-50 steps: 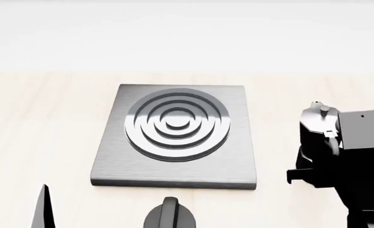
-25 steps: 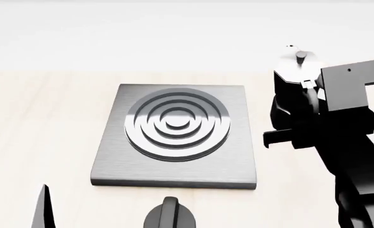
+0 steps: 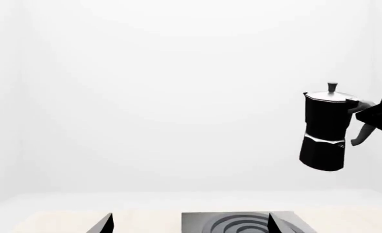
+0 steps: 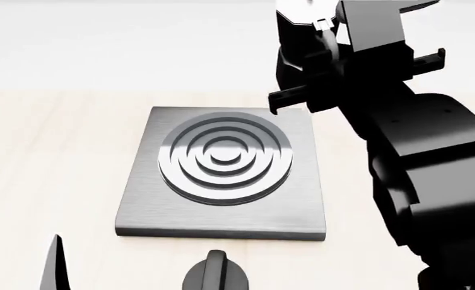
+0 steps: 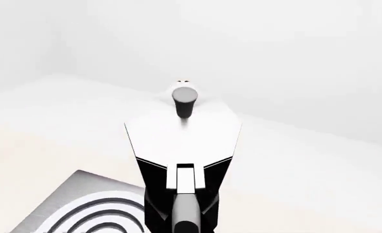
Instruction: Put both moka pots on the stove.
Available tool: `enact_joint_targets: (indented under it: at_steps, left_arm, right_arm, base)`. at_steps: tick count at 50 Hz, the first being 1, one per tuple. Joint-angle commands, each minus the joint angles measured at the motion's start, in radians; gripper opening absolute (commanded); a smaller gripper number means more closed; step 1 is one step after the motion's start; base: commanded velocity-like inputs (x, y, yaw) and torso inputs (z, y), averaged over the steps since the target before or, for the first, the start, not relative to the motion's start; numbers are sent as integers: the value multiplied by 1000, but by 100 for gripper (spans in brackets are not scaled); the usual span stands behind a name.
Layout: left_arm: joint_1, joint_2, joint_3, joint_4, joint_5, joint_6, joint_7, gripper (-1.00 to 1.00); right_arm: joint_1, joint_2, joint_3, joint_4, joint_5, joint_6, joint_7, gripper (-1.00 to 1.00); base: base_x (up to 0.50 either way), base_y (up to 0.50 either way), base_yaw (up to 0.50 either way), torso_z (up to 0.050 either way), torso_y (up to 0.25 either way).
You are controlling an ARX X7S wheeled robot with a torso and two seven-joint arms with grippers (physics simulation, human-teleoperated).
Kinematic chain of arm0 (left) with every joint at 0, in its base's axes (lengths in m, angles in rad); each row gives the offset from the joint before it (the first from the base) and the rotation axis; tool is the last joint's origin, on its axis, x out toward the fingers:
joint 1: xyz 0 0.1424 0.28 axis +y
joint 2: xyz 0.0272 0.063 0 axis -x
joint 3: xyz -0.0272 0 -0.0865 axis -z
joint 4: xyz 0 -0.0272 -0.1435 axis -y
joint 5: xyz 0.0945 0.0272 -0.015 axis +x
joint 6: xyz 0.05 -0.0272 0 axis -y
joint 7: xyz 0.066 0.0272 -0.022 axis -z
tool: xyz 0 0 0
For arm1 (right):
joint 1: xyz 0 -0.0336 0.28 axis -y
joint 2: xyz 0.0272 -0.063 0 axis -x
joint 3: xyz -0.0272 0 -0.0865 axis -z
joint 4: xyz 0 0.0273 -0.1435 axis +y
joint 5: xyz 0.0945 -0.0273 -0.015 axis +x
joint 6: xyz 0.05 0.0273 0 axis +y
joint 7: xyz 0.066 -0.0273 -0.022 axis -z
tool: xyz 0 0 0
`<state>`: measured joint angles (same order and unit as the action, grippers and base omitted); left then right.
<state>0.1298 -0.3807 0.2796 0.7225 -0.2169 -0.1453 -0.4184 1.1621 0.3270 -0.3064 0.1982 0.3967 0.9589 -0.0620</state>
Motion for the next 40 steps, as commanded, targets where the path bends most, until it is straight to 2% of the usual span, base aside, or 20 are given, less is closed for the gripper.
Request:
enact_joint_targets:
  at_steps: [1, 26, 34, 40]
  left_arm:
    - [-2, -4, -3, 1, -7, -2, -4, 100]
    - [5, -11, -2, 0, -10, 14, -11, 100]
    - [3, -12, 1, -5, -12, 17, -11, 100]
    - [0, -12, 3, -10, -12, 19, -12, 100]
  right_arm:
    - [117, -88, -23, 111, -18, -50, -25, -100]
    - [170, -282, -94, 494, -36, -268, -85, -100]
    - [154, -298, -100, 475, -7, -275, -78, -100]
    - [173, -321, -121, 586, 16, -342, -79, -100]
  base:
    - [0, 0, 0, 0, 0]
    - [0, 0, 0, 0, 1]
    - [0, 0, 0, 0, 1]
    - [0, 0, 0, 0, 2]
